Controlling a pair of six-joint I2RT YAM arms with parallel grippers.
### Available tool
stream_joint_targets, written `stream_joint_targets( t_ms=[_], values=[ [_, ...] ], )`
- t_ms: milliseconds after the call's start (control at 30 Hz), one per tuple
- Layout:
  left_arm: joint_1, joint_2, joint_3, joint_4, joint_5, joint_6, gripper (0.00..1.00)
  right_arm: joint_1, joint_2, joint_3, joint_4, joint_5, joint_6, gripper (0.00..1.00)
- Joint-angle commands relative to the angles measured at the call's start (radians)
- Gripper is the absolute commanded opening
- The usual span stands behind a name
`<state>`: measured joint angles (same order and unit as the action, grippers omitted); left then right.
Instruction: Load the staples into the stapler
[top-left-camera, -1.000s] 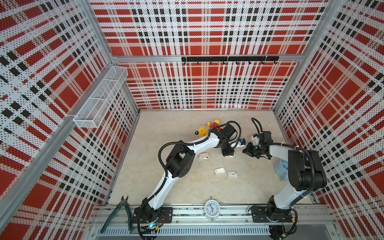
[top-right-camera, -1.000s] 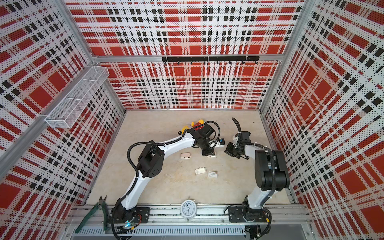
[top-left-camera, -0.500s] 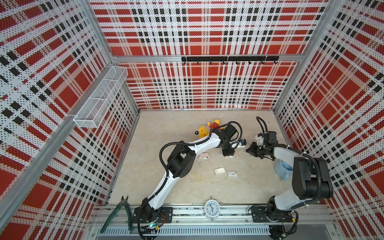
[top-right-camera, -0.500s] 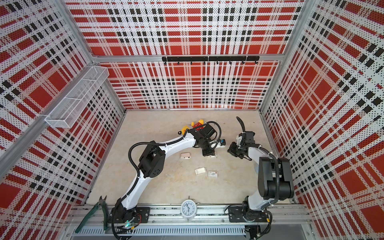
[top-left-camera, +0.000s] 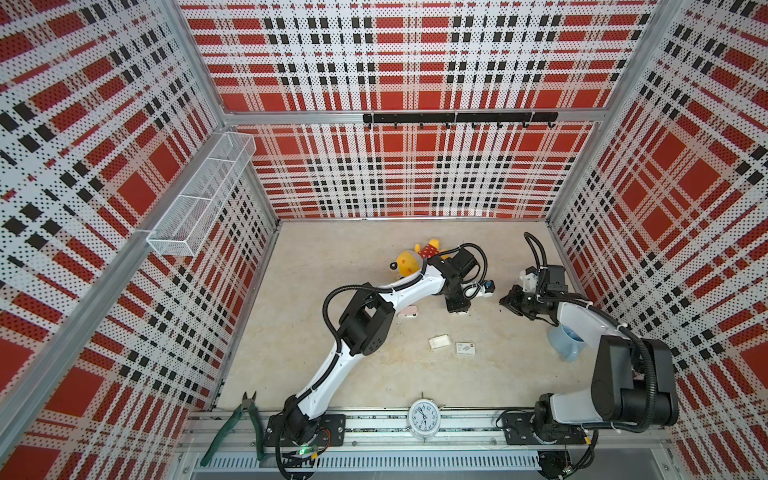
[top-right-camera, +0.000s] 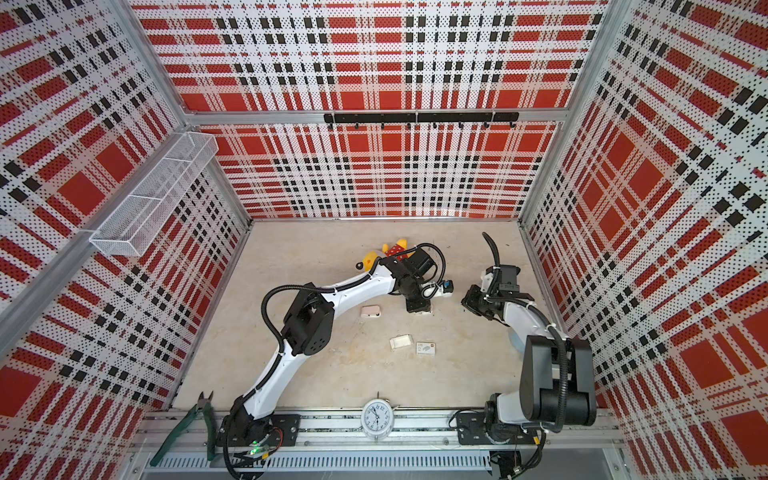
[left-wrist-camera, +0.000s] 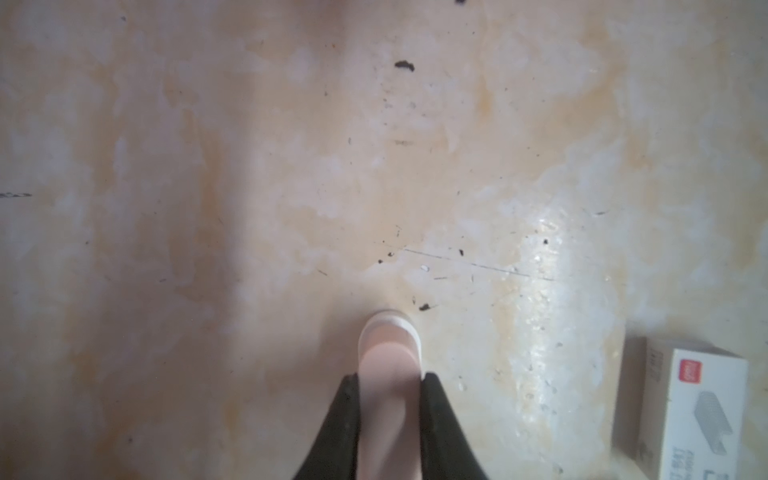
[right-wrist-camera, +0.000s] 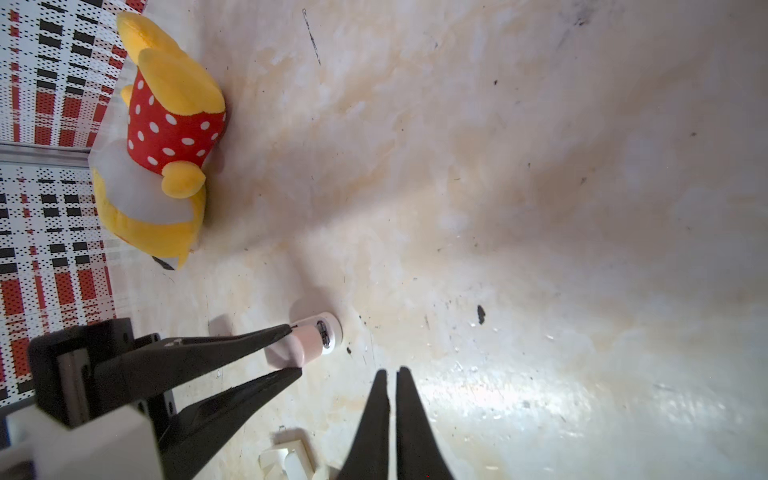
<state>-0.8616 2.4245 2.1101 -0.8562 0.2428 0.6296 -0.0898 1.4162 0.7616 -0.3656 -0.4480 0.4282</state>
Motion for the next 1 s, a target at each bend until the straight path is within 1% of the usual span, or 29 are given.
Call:
stream_joint_targets(
  t_ms=[0, 267, 967],
  values=[
    [-0.008, 0.076, -0.002, -0.089, -0.055, 0.030, 0.18, -0.005, -0.029, -0.024, -0.007, 0.002, -0.028, 0.09],
    [-0.010, 0.066, 0.002, -0.093, -0.062, 0.029, 0.20, -0.008, -0.034, -0.039, 0.005, -0.009, -0.036, 0.09],
    [-0.002, -0.043, -0.008, -0.093, -0.058, 0.025, 0.26, -0.013, -0.014, -0.029, 0.025, -0.024, -0.039, 0.10]
  ],
)
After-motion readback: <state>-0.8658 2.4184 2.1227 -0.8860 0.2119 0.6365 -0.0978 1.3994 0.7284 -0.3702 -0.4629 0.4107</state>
